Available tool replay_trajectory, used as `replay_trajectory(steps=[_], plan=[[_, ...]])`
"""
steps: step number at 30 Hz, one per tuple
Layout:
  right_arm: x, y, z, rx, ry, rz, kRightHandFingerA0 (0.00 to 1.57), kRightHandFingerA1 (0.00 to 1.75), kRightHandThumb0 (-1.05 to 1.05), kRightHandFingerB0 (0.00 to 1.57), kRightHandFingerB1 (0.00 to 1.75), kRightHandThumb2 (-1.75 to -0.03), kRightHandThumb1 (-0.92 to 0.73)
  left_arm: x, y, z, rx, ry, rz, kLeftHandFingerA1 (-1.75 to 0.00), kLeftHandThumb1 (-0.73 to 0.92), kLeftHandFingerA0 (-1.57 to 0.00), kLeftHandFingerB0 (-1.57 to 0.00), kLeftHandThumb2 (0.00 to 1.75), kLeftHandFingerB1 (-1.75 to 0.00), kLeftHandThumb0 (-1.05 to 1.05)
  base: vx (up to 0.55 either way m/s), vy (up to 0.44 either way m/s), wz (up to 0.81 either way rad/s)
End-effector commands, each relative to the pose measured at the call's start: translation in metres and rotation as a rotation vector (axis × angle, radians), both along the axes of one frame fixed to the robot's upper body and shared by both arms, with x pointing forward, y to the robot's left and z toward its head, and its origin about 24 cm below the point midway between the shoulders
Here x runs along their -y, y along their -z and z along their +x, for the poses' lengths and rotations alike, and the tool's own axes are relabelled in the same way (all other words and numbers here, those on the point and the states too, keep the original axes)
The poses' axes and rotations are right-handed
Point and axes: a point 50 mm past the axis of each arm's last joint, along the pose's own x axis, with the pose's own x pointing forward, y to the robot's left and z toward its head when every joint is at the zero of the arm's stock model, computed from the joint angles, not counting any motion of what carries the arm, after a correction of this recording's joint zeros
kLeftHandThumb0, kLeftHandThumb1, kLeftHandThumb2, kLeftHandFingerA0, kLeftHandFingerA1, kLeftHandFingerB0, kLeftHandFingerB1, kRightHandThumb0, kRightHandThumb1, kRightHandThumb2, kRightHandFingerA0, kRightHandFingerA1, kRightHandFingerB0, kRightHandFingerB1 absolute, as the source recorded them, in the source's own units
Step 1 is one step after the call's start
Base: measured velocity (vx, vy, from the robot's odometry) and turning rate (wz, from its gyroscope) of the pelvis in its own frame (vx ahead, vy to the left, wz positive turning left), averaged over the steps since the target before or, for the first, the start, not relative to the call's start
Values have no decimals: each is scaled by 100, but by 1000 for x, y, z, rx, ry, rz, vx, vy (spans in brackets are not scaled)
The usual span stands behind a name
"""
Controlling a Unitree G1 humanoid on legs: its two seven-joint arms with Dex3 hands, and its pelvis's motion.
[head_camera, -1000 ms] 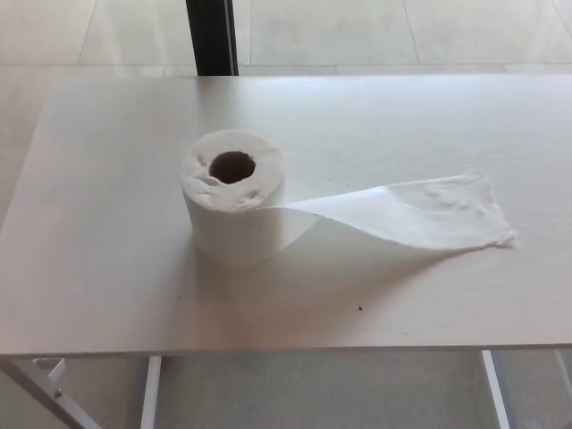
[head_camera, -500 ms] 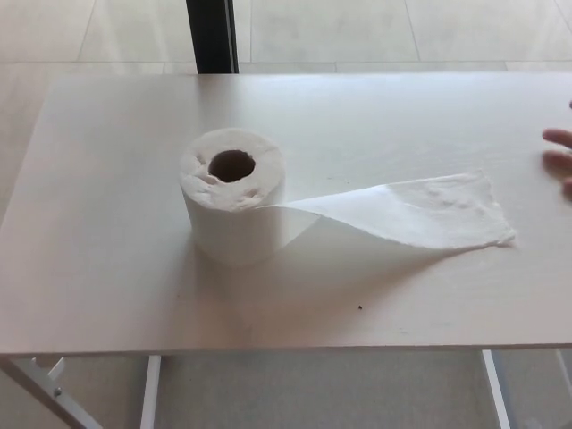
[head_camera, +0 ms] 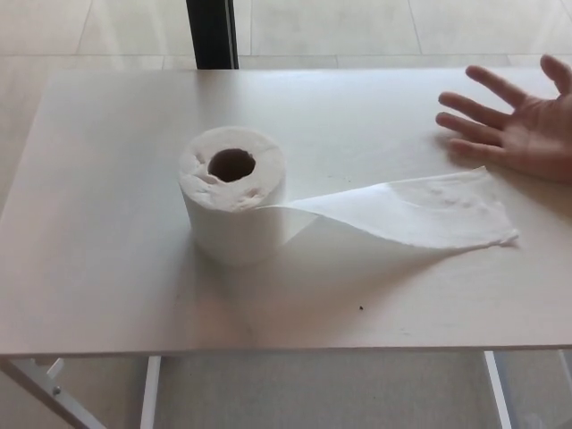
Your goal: A toilet paper roll is kept in the middle of the desk infront of the robot. The robot places its left hand on the top of the toilet paper roll to hold it still and uses its right hand to tear off a piece of toilet paper from it and hands the paper to a person
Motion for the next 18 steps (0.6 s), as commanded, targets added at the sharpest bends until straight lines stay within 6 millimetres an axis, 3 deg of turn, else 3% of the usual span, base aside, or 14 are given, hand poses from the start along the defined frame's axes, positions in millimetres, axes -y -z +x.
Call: replay_trajectory(steps=[1, 2, 12, 14, 18], plan=[[-144, -29, 49, -6, -402, -323, 20, 40, -66, 24, 28, -58, -63, 114, -95, 26, 220, 224, 419, -62, 59, -37, -33, 101, -56, -50, 0, 0, 0], [-151, -22, 52, -30, -420, -356, 18, 38, -65, 24, 28, -59, -62, 120, -92, 31, 211, 238, 445, -52, 77, -42, -44, 63, -43, -54, 0, 0, 0], [-188, 25, 63, -122, -487, -375, 39, 48, -53, 43, 35, -58, -58, 170, -68, 45, 112, 334, 782, -52, 79, -37, -46, 64, -41, -54, 0, 0, 0], [-191, 33, 65, -154, -499, -379, 38, 52, -49, 49, 38, -56, -57, 178, -61, 48, 96, 364, 835, -52, 76, -46, -48, 63, -43, -51, 0, 0, 0], [-199, 46, 72, -246, -514, -385, 37, 54, -46, 50, 39, -56, -58, 192, -48, 54, 83, 401, 892, -54, 73, -49, -51, 62, -46, -49, 0, 0, 0]])
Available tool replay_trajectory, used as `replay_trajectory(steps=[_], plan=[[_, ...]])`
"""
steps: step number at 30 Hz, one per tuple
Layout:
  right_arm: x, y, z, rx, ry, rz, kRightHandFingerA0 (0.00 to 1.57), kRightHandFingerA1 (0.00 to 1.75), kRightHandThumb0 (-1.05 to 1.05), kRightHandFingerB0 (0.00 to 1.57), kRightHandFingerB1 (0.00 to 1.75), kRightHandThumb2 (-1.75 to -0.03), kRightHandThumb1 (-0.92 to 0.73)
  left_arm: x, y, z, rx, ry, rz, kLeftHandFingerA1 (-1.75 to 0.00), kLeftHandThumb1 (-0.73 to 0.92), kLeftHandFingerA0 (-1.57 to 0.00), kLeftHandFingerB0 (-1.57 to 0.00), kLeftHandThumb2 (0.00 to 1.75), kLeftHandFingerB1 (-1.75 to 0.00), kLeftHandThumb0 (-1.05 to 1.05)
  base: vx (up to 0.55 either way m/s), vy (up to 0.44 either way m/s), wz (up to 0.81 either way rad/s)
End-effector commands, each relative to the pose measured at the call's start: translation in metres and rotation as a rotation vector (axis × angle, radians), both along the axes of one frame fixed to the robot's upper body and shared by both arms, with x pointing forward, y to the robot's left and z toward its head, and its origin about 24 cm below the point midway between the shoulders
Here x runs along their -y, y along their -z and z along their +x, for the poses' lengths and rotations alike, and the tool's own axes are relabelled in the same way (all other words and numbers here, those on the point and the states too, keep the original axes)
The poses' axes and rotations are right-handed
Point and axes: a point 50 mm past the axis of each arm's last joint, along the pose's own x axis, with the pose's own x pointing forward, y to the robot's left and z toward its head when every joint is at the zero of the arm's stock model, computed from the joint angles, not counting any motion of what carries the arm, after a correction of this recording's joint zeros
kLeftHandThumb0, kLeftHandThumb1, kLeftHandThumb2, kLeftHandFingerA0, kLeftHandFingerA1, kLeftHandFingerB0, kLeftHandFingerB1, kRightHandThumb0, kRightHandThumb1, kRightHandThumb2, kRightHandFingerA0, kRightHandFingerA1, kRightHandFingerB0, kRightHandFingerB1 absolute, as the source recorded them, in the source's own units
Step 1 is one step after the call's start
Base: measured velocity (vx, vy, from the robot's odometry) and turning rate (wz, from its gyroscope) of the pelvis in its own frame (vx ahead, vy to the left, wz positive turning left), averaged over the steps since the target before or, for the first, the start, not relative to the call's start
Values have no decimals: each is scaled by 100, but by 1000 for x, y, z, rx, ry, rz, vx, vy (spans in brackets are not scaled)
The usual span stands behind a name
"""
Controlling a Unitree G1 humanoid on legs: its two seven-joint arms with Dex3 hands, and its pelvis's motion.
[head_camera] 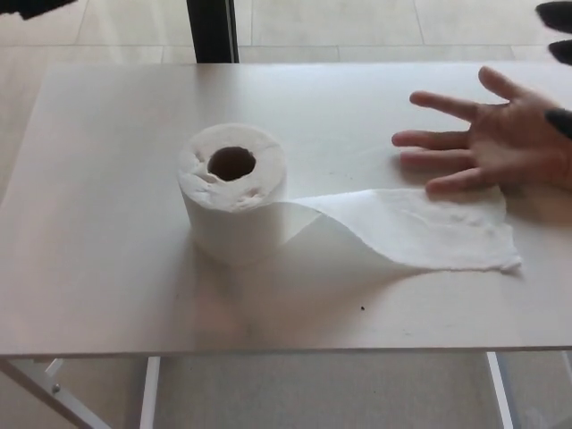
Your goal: A toilet paper roll is kept in the middle of the desk infront of the robot. The robot places its left hand on the top of the toilet paper roll to hold it still and uses its right hand to tear off a piece of toilet paper from it and hands the paper to a person
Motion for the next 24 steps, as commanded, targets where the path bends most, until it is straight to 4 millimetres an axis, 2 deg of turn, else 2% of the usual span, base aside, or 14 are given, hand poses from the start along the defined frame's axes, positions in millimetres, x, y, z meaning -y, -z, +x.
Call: replay_trajectory(steps=[1, 5, 8, 10, 11, 15, 16, 21, 24], plan=[[-35, 23, 12, -97, 2, -211, 38, 54, -48, 49, 40, -57, -59, 51, 7, 6, 63, 28, 439, -52, 73, -50, -51, 62, -45, -49, 0, 0, 0], [-38, 27, 14, -108, 4, -224, 42, 56, -47, 53, 43, -57, -59, 58, 16, 6, 15, 51, 435, -51, 73, -48, -49, 62, -44, -47, 0, 0, 0], [-38, 36, 14, -122, -9, -227, 54, 62, -47, 56, 46, -58, -57, 69, 33, 8, 10, 67, 526, -53, 72, -49, -50, 61, -45, -49, 0, 0, 0], [-39, 41, 14, -119, -2, -248, 56, 62, -43, 57, 48, -58, -60, 76, 43, 10, 23, 70, 589, -55, 67, -53, -50, 62, -45, -50, 0, 0, 0], [-38, 43, 14, -121, 1, -252, 55, 62, -43, 56, 49, -58, -59, 78, 47, 11, 30, 68, 623, -55, 71, -53, -53, 61, -46, -49, 0, 0, 0], [-39, 45, 13, -138, -3, -240, 54, 61, -45, 55, 48, -58, -58, 79, 56, 12, 24, 62, 667, -53, 71, -52, -51, 63, -45, -52, 0, 0, 0], [-38, 49, 13, -185, 15, -216, 53, 59, -44, 56, 46, -58, -58, 79, 66, 13, 2, 60, 677, -50, 74, -51, -54, 62, -45, -50, 0, 0, 0], [-42, 57, 9, -196, 15, -244, 55, 57, -44, 57, 45, -58, -58, 76, 95, 13, -77, 46, 678, -53, 74, -49, -53, 62, -45, -49, 0, 0, 0], [-45, 60, 7, -197, 6, -234, 54, 56, -45, 58, 46, -59, -60, 71, 115, 10, -130, 28, 689, -50, 72, -49, -54, 62, -44, -47, 0, 0, 0]])
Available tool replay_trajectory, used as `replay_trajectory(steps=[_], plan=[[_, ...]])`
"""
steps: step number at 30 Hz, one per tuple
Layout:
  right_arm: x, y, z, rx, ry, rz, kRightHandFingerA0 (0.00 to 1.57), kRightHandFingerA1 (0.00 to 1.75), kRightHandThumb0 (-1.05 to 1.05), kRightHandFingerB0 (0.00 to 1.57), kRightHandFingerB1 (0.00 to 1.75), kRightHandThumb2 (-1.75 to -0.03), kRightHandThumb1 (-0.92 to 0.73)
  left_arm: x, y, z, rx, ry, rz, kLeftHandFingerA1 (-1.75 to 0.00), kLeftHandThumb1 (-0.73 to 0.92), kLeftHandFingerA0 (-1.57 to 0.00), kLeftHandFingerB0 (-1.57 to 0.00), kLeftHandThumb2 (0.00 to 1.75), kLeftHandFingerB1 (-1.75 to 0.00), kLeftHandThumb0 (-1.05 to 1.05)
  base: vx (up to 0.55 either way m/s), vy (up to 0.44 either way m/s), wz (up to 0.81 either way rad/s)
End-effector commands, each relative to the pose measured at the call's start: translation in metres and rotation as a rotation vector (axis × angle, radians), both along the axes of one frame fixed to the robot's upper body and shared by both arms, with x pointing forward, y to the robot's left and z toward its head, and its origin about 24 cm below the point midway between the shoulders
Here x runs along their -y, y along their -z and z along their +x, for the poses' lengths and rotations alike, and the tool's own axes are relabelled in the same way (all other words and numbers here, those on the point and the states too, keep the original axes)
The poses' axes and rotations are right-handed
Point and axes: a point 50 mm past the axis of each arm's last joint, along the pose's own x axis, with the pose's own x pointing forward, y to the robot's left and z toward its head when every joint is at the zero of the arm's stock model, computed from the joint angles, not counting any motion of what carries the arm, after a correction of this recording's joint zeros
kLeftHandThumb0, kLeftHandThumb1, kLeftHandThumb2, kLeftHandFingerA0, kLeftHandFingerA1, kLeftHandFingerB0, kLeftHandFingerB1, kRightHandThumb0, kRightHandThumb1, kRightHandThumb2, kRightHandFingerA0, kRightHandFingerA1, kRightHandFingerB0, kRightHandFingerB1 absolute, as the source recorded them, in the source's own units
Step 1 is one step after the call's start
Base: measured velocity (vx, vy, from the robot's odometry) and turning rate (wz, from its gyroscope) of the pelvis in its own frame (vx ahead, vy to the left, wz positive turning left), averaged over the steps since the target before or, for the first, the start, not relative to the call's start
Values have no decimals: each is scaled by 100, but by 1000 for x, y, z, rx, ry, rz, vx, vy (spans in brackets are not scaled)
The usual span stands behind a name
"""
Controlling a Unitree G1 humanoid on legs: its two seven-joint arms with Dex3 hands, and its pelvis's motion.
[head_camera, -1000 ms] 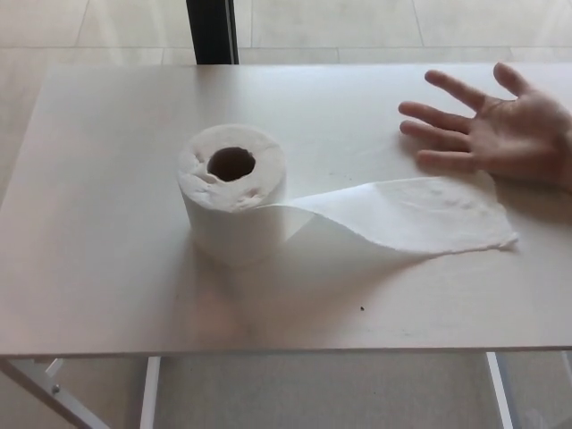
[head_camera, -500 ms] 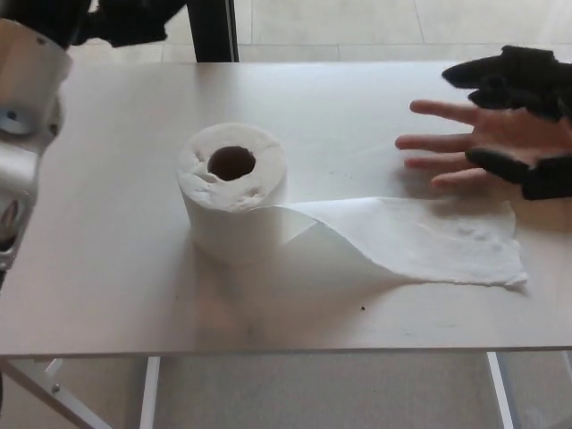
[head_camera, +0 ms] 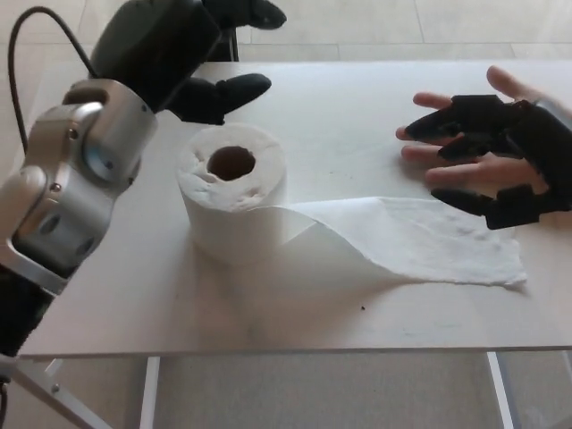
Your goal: A toilet paper roll is kept in the middle of the desk infront of the robot. The robot places its left hand on the top of the toilet paper roll to hold it still and uses its right hand to tear off a piece of toilet paper from it and hands the paper to a person
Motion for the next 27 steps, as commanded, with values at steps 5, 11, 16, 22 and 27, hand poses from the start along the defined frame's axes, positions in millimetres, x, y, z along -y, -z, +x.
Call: replay_trajectory(steps=[5, 11, 16, 22, 27], plan=[[0, 19, -2, -31, 70, -65, 54, 56, -46, 57, 46, -59, -60, -5, 54, -9, 46, -30, 212, -54, 72, -52, -55, 62, -47, -51, 0, 0, 0], [0, 26, -2, -110, 63, -102, 51, 58, -46, 56, 46, -58, -61, -6, 71, -12, 19, -24, 219, -55, 73, -51, -57, 62, -47, -52, 0, 0, 0], [1, 38, -1, -194, 103, -138, 49, 59, -46, 55, 47, -57, -59, -9, 83, -16, 39, -46, 221, -53, 74, -54, -60, 63, -47, -49, 0, 0, 0], [2, 47, 6, -201, 157, -250, 41, 53, -48, 52, 45, -57, -57, -11, 83, -11, 87, -98, 160, -51, 71, -58, -61, 62, -47, -45, 0, 0, 0], [-3, 54, 10, -246, 208, -420, 12, 55, -61, 26, 48, -81, -44, -7, 80, -7, 106, -103, 147, -52, 74, -57, -62, 63, -47, -47, 0, 0, 0]])
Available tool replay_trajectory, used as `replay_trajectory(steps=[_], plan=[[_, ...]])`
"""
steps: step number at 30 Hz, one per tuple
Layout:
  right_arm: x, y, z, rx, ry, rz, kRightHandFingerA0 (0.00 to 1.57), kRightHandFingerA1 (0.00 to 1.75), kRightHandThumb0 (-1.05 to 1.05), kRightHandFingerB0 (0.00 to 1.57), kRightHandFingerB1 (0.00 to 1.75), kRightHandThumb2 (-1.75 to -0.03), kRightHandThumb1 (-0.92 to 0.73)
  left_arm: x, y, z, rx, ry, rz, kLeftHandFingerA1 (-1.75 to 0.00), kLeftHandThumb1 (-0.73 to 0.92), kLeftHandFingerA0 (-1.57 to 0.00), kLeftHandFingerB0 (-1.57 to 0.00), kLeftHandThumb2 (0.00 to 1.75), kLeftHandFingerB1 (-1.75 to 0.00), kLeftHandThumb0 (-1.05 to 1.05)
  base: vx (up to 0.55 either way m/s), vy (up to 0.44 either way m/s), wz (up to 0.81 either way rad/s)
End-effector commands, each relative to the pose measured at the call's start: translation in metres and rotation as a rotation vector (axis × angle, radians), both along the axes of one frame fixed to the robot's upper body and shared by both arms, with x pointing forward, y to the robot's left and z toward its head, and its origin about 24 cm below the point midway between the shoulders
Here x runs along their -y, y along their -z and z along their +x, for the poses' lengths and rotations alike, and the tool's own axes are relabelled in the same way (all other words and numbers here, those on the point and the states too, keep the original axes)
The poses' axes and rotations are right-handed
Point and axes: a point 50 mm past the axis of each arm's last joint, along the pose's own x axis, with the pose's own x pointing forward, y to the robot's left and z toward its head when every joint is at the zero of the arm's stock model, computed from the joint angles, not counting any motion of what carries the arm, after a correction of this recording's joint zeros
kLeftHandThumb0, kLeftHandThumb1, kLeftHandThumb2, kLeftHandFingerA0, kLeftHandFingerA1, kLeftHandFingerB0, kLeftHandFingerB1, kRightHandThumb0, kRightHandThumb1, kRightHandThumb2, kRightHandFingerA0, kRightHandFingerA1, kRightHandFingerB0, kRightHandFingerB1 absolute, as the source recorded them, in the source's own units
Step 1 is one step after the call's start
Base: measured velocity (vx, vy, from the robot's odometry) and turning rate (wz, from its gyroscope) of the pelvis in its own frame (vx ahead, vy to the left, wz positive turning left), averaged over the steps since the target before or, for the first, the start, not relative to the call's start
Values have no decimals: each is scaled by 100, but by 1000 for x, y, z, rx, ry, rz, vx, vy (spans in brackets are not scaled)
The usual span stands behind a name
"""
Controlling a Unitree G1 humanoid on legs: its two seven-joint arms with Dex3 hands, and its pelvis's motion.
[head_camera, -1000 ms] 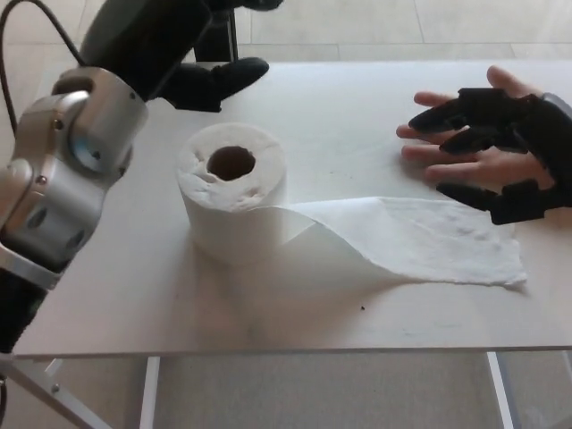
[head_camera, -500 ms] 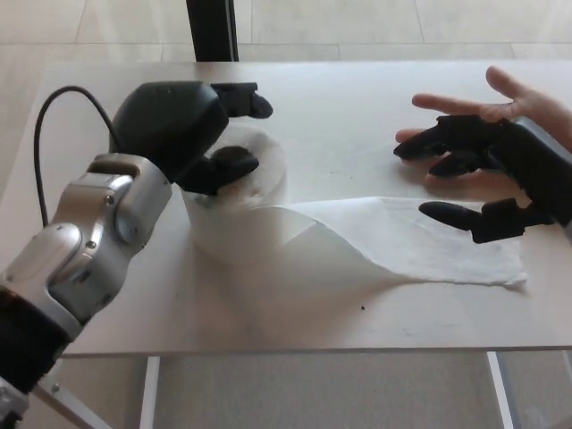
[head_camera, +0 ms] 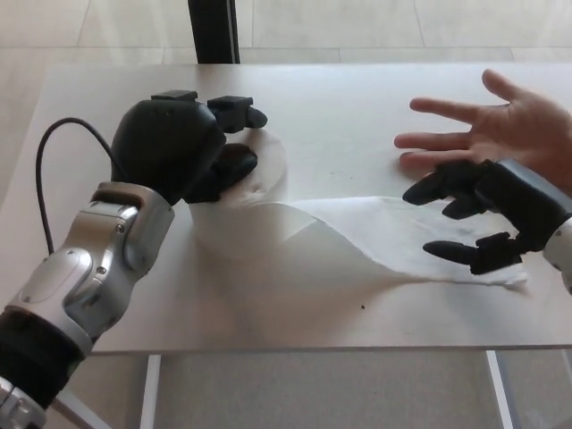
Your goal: A toilet paper roll is kept in the middle of the desk infront of the robot. The robot places its left hand on the top of the toilet paper roll to hold it still and uses its right hand to tear off a piece of toilet paper from it and hands the paper to a person
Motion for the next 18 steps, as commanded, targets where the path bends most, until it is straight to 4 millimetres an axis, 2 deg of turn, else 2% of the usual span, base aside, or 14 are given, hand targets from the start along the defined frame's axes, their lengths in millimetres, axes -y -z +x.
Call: replay_trajectory(steps=[1, 3, 4, 5, 8, 9, 10, 11, 12, 13, 14, 18], plan=[[0, 7, 5, -49, 69, -230, 7, 48, -58, 28, 32, -58, -58, 0, 7, 0, 39, -4, 23, -54, 74, -57, -63, 62, -48, -47, 0, 0, 0], [-3, 11, 4, -45, 59, -265, 6, 48, -57, 28, 33, -57, -56, 1, 9, -2, 52, 2, 19, -55, 74, -57, -64, 62, -49, -48, 0, 0, 0], [-4, 12, 4, -45, 61, -267, 3, 43, -61, 19, 45, -77, -41, 1, 9, -2, 54, 3, 16, -56, 74, -58, -64, 62, -49, -48, 0, 0, 0], [-7, 15, 4, -46, 69, -266, 0, 26, -67, 15, 44, -77, -41, 3, 9, -2, 59, 6, 14, -56, 74, -57, -63, 62, -48, -48, 0, 0, 0], [-11, 19, 5, -45, 77, -263, 0, 24, -67, 13, 43, -78, -41, 5, 8, -1, 59, 5, 13, -54, 74, -57, -63, 62, -47, -47, 0, 0, 0], [-16, 21, 6, -46, 78, -282, 0, 9, -73, 12, 34, -74, -42, 8, 9, -1, 55, 7, 14, -55, 73, -55, -63, 62, -47, -45, 0, 0, 0], [-19, 20, 6, -47, 69, -306, 0, 3, -81, 15, 27, -75, -45, 9, 9, -1, 58, 9, 16, -56, 74, -56, -63, 62, -48, -45, 0, 0, 0], [-24, 21, 5, -22, 59, -325, 0, 2, -82, 15, 21, -80, -50, 10, 10, -1, 59, 9, 22, -54, 74, -57, -64, 62, -47, -43, 0, 0, 0], [-27, 21, 6, -10, 54, -339, 0, 0, -72, 6, 24, -66, -41, 10, 10, -1, 54, 8, 27, -54, 74, -56, -60, 63, -46, -43, 0, 0, 0], [-29, 21, 6, -9, 52, -347, 0, 0, -72, 6, 24, -66, -41, 11, 10, -1, 47, 8, 31, -54, 74, -56, -60, 63, -46, -43, 0, 0, 0], [-33, 21, 6, -9, 45, -347, 0, 18, -79, 0, 9, -82, -44, 11, 11, -1, 49, 9, 33, -53, 73, -58, -61, 63, -45, -41, 0, 0, 0], [-45, 23, 5, 4, 18, -359, 0, 17, -81, 0, 6, -83, -44, 12, 13, -1, 65, 9, 30, -52, 74, -59, -63, 63, -46, -40, 0, 0, 0]])
